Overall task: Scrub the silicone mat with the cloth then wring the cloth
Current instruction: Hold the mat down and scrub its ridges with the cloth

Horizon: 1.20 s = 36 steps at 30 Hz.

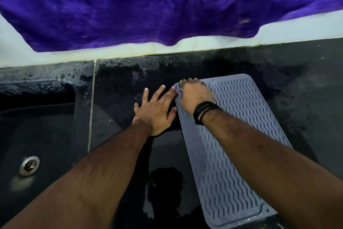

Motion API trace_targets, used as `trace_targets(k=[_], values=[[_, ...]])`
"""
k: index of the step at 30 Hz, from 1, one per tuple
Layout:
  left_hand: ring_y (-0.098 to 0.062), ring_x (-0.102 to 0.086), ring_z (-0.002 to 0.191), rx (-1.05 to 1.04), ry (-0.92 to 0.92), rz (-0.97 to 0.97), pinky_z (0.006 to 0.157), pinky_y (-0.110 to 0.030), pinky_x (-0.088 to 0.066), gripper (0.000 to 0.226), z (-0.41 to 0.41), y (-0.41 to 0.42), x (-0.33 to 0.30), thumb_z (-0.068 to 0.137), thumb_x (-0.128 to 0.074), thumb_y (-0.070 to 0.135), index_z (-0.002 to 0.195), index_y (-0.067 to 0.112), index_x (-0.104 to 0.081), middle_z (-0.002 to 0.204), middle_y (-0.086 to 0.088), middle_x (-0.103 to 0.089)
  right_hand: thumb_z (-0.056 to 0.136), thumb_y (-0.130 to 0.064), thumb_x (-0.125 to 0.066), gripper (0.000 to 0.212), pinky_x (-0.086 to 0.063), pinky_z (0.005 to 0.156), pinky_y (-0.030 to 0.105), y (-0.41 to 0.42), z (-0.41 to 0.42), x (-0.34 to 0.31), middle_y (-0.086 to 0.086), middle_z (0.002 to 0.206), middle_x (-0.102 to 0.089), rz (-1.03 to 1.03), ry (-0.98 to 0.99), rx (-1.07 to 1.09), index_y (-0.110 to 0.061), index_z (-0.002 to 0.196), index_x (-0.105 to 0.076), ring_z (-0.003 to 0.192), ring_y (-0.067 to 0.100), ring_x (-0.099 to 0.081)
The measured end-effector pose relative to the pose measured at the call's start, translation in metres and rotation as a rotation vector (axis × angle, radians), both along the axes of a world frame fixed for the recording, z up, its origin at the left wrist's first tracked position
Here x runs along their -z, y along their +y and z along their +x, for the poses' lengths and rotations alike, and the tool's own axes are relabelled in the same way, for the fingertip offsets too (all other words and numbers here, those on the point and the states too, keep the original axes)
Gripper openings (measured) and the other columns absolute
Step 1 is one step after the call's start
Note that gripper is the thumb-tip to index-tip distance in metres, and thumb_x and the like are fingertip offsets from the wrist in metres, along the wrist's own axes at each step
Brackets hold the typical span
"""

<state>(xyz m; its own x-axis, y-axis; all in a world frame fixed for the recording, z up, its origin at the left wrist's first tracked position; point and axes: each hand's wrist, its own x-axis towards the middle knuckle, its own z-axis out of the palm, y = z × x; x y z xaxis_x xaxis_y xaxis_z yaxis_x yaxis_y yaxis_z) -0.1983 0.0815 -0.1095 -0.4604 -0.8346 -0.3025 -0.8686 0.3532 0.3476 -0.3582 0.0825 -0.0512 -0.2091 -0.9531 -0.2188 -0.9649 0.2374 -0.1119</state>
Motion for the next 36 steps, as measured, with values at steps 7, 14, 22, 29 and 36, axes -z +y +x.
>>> trace_targets(k=[7,14,22,29,36], values=[[-0.042,0.017,0.165,-0.017,0.0,0.021,0.118,-0.083,-0.017,0.072,-0.001,0.001,-0.004,0.108,-0.031,0.068,0.167,0.057,0.008,0.179,0.024,0.012,0.085,-0.032,-0.066,0.079,-0.024,0.119,0.045,0.013,0.004,0.014,0.001,0.16,-0.021,-0.063,-0.018,-0.143,-0.02,0.151,-0.025,0.149,0.022,-0.016],[-0.043,0.018,0.165,-0.006,0.0,0.024,0.117,-0.084,-0.019,0.071,-0.001,-0.001,-0.002,0.106,-0.031,0.07,0.166,0.058,0.004,0.178,0.024,0.013,0.089,-0.028,-0.06,0.062,-0.027,0.115,0.038,0.028,0.0,0.01,0.003,0.153,-0.036,-0.114,-0.018,-0.18,-0.017,0.146,-0.037,0.143,0.024,-0.028],[-0.043,0.018,0.165,-0.003,-0.004,0.014,0.116,-0.085,-0.019,0.069,-0.002,-0.002,0.001,0.105,-0.03,0.071,0.166,0.057,0.0,0.179,0.024,0.012,0.091,-0.014,-0.051,0.048,-0.034,0.113,0.041,0.011,0.005,0.008,0.003,0.148,-0.043,-0.136,-0.075,-0.138,-0.018,0.139,-0.047,0.14,0.025,-0.034],[-0.043,0.018,0.165,-0.013,-0.001,0.018,0.116,-0.085,-0.018,0.07,-0.003,-0.001,0.0,0.105,-0.033,0.069,0.165,0.059,0.001,0.179,0.024,0.012,0.088,-0.018,-0.055,0.051,-0.035,0.113,0.039,0.034,0.001,0.019,0.002,0.146,-0.045,-0.167,-0.079,-0.158,-0.019,0.138,-0.047,0.137,0.023,-0.038],[-0.042,0.019,0.165,-0.019,0.009,0.015,0.116,-0.086,-0.018,0.071,-0.003,-0.001,0.001,0.104,-0.033,0.07,0.166,0.057,-0.003,0.179,0.023,0.01,0.087,-0.015,-0.056,0.049,-0.035,0.112,0.038,0.032,0.004,0.016,0.002,0.144,-0.047,-0.173,-0.094,-0.152,-0.018,0.136,-0.051,0.135,0.025,-0.04]])
